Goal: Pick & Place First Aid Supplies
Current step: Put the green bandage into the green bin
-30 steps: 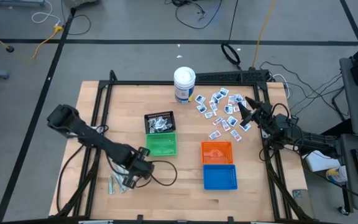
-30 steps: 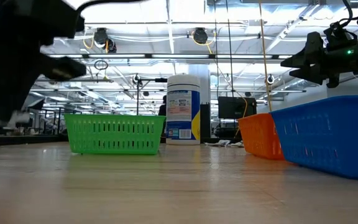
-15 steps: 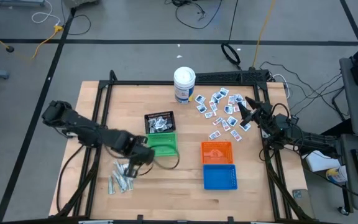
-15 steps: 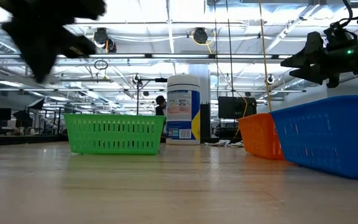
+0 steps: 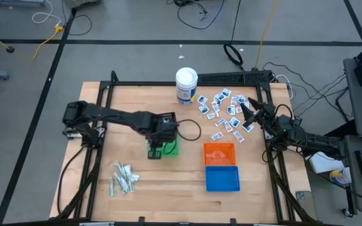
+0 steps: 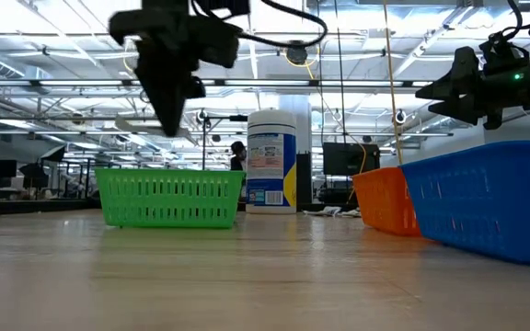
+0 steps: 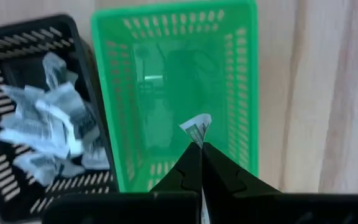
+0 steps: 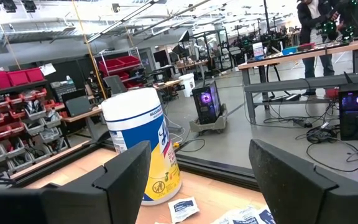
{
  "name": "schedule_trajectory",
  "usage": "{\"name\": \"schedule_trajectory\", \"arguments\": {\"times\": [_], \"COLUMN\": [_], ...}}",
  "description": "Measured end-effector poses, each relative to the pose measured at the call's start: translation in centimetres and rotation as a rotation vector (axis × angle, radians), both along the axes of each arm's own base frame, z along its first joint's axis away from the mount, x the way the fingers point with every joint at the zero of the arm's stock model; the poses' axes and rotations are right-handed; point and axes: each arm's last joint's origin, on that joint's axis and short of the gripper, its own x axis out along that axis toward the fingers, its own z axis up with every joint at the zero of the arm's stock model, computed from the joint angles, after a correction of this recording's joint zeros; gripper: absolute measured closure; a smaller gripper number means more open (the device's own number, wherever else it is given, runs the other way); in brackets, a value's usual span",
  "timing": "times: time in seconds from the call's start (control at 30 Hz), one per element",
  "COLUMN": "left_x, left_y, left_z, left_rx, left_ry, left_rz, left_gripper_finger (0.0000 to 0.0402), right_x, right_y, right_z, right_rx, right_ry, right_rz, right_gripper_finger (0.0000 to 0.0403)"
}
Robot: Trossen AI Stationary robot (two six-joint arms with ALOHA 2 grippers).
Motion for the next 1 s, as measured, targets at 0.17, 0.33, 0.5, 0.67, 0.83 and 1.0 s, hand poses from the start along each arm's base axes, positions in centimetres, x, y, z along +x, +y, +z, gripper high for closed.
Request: {"name": "schedule_trajectory", "arguments": {"times": [0.17, 0.33, 0.5, 0.67, 0.83, 1.0], "left_x": [1.7, 3.0, 3.6, 3.6, 3.6, 3.4], "left_y": [0.8, 0.8, 0.7, 0.8, 1.0, 1.7], "left_z": [-2.3, -5.2, -6.8, -6.9, -6.5, -6.3], "left_rx": [0.008, 0.010, 0.008, 0.007, 0.004, -0.013], "left_ry": [0.041, 0.086, 0.110, 0.106, 0.100, 0.104], "left_rz": [0.024, 0.025, 0.052, 0.077, 0.129, 0.256], "left_gripper_finger": [0.0401, 0.0401, 0.0391, 0.0363, 0.0304, 0.0238], "right_x": [0.0, 0.0, 0.0, 0.0, 0.0, 0.0], "right_y": [0.0, 0.0, 0.0, 0.0, 0.0, 0.0], "right_z": [0.0, 0.0, 0.0, 0.0, 0.0, 0.0], "right_rx": [0.000, 0.000, 0.000, 0.000, 0.000, 0.000], "right_ry": [0.000, 0.000, 0.000, 0.000, 0.000, 0.000], "right_rz": [0.000, 0.000, 0.000, 0.000, 0.000, 0.000], "right_gripper_finger": [0.0135, 0.0135, 0.0135, 0.0135, 0.0135, 0.0135]}}
